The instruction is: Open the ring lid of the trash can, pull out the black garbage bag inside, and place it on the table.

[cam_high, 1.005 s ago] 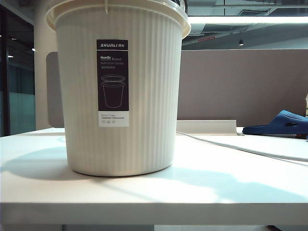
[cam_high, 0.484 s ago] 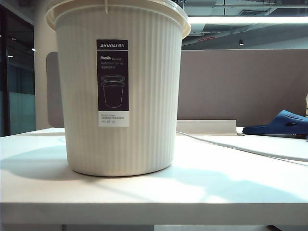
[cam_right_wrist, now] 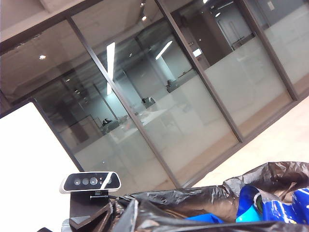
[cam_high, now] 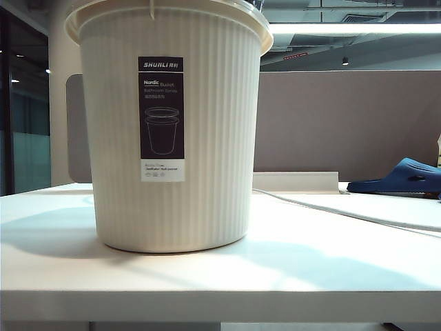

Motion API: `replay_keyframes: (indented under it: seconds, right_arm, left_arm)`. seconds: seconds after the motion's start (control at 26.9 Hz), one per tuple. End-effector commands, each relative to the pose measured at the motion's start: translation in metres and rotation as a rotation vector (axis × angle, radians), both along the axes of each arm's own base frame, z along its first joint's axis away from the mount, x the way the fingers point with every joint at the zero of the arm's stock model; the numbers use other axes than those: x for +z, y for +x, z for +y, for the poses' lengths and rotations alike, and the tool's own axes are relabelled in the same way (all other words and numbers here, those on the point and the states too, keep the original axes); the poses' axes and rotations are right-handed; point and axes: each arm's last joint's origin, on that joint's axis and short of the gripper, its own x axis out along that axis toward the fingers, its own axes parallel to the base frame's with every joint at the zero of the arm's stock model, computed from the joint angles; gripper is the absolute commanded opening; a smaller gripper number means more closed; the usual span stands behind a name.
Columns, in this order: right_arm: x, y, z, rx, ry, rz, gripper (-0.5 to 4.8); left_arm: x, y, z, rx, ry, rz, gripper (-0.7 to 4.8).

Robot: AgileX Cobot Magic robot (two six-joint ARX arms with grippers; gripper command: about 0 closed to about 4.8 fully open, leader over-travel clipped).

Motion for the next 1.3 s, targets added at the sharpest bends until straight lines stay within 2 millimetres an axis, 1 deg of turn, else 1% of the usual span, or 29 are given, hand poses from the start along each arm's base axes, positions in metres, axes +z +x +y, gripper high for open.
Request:
replay_keyframes:
  seconds: [0.04, 0.19, 0.26, 0.33, 0.45, 0.63, 0.67, 0.71, 0.74, 0.78, 0.86, 0.89, 0.93, 1.08, 1.23, 1.3]
  right_arm:
    - [0.009, -0.002, -0.001, -0.002, -0.007, -0.037, -0.02]
    - [0.011, -0.003, -0.002, -0.003, -0.001, -0.045, -0.02]
    - [0.012, 0.0, -0.005, -0.018, 0.0, -0.047, -0.02]
    - [0.014, 0.0, -0.008, -0.021, 0.003, -0.053, -0.02]
    - [0.018, 0.001, -0.013, -0.026, 0.004, -0.061, -0.02]
    - [0.032, -0.001, -0.016, -0.032, 0.017, -0.086, -0.02]
    - [0.035, -0.001, -0.018, -0.036, 0.02, -0.096, -0.02]
    - [0.037, 0.0, -0.019, -0.035, 0.021, -0.101, -0.02]
    - [0.039, -0.001, -0.019, -0.028, 0.021, -0.107, -0.02]
    - [0.04, 0.0, -0.018, -0.027, 0.023, -0.109, -0.02]
    - [0.043, 0.0, -0.018, -0.027, 0.02, -0.106, -0.02]
    - [0.046, 0.001, -0.019, -0.028, 0.016, -0.105, -0.02]
    - [0.049, 0.001, -0.02, -0.027, 0.019, -0.115, -0.02]
    - [0.06, 0.0, -0.021, -0.016, 0.029, -0.141, -0.02]
    - [0.075, -0.005, -0.025, -0.018, 0.04, -0.172, -0.02]
    - [0.08, -0.007, -0.03, -0.032, 0.043, -0.186, -0.02]
  left_arm:
    - [0.011, -0.002, 0.001, -0.003, -0.017, -0.044, -0.06]
    - [0.023, -0.001, 0.0, -0.014, -0.021, -0.069, -0.06]
    - [0.033, 0.001, -0.002, -0.026, -0.016, -0.081, -0.06]
    - [0.038, 0.003, -0.003, -0.037, -0.01, -0.089, -0.06]
    - [0.04, 0.003, -0.003, -0.036, -0.012, -0.092, -0.06]
    - [0.038, 0.006, -0.005, -0.036, -0.007, -0.084, 0.0]
    - [0.038, 0.006, -0.005, -0.036, -0.006, -0.083, 0.27]
    - [0.038, 0.007, -0.006, -0.035, -0.004, -0.083, 0.8]
    - [0.038, 0.007, -0.006, -0.034, -0.004, -0.084, 0.99]
    - [0.038, 0.007, -0.006, -0.028, 0.005, -0.094, 0.99]
    - [0.038, 0.006, -0.006, -0.025, 0.012, -0.101, 1.4]
    - [0.038, 0.006, -0.006, -0.038, 0.021, -0.106, 2.03]
    - [0.037, 0.006, -0.006, -0.038, 0.028, -0.104, 2.27]
    - [0.037, 0.005, -0.007, -0.051, 0.058, -0.127, 2.29]
    - [0.033, 0.007, -0.008, -0.042, 0.13, -0.134, 2.3]
    - [0.032, 0.007, -0.009, -0.037, 0.147, -0.122, 2.3]
